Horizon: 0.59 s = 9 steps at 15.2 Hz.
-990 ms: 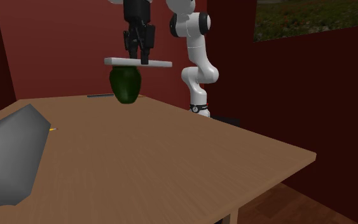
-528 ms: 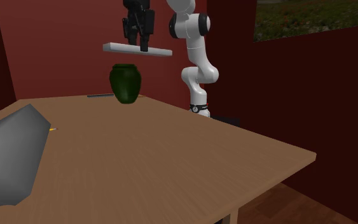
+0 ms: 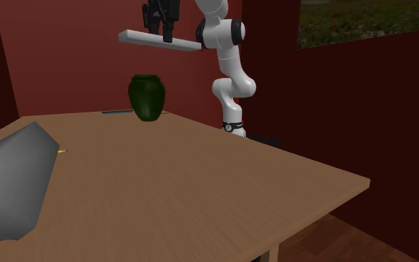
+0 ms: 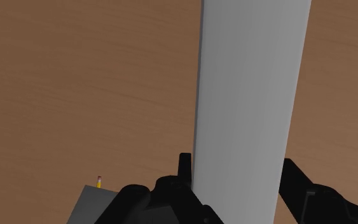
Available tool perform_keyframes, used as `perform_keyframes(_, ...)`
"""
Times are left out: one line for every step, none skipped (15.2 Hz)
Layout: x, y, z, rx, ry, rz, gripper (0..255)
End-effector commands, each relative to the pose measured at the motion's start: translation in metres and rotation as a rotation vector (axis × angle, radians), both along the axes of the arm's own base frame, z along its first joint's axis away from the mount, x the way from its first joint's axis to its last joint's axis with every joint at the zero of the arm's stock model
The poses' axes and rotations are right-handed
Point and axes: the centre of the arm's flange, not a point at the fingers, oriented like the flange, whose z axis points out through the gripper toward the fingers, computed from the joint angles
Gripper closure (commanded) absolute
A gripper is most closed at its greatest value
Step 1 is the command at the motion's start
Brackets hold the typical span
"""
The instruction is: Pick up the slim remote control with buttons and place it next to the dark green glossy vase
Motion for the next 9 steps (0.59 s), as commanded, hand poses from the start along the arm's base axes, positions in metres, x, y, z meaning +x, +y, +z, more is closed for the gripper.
perform_keyframes(0.000,0.000,0.012,0.000,0.000,0.000,255)
perform_keyframes(0.000,0.000,0.017,0.000,0.000,0.000,255)
perform_keyframes(0.000,0.000,0.017,0.000,0.000,0.000,255)
perform_keyframes(-0.012,-0.006,0.017,0.000,0.000,0.000,255)
perform_keyframes(-0.024,-0.011,0.017,0.000,0.000,0.000,255)
perform_keyframes(-0.036,-0.017,0.017,0.000,0.000,0.000,255)
perform_keyframes(-0.048,-0.022,0.017,0.000,0.000,0.000,255)
perform_keyframes(-0.060,-0.028,0.017,0.000,0.000,0.000,255)
perform_keyframes(-0.072,-0.033,0.017,0.000,0.000,0.000,255)
